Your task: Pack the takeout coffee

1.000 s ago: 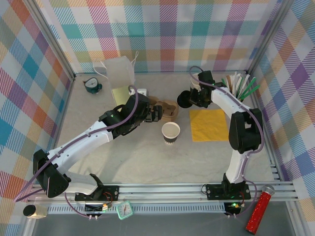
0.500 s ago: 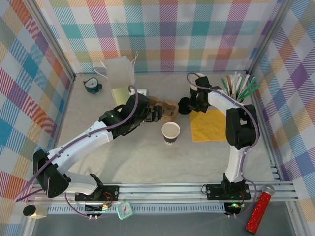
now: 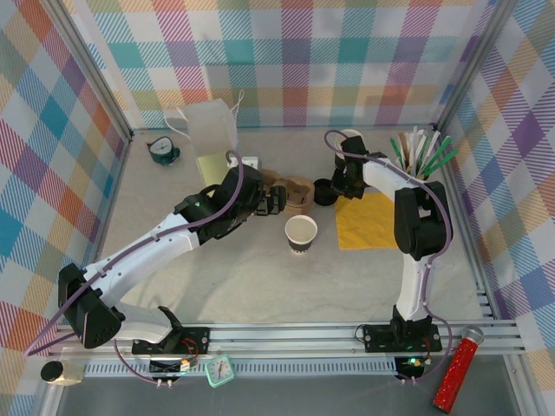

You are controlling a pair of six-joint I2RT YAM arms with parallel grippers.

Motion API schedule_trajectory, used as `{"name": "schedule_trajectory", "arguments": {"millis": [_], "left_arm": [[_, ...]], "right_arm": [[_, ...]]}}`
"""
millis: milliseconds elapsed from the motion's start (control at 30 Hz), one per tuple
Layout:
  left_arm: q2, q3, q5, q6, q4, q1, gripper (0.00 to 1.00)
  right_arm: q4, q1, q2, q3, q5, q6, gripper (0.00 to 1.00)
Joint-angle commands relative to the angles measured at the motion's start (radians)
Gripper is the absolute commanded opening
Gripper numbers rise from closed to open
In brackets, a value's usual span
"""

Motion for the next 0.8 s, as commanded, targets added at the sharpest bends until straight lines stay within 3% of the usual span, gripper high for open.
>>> {"name": "schedule_trajectory", "arguments": {"millis": [0,500,767], "left_arm": [[-0.027,0.003,-0.004,-0.009,0.0,-0.01,1.0],[-0.03,-0.001,-0.008,-0.008,-0.005,-0.01,1.0],[-0.03,0.001,-0.01,-0.007,-0.003,-0.01,1.0]], "right_arm": [[-0.019,0.009,0.008,0.034,0.016,-0.02,0.23],[-0.031,0.008,0.035,0.039,0.021,-0.015,0.22],[-0.033,0.009,0.012,0.04,0.028,-0.018,0.03]]}}
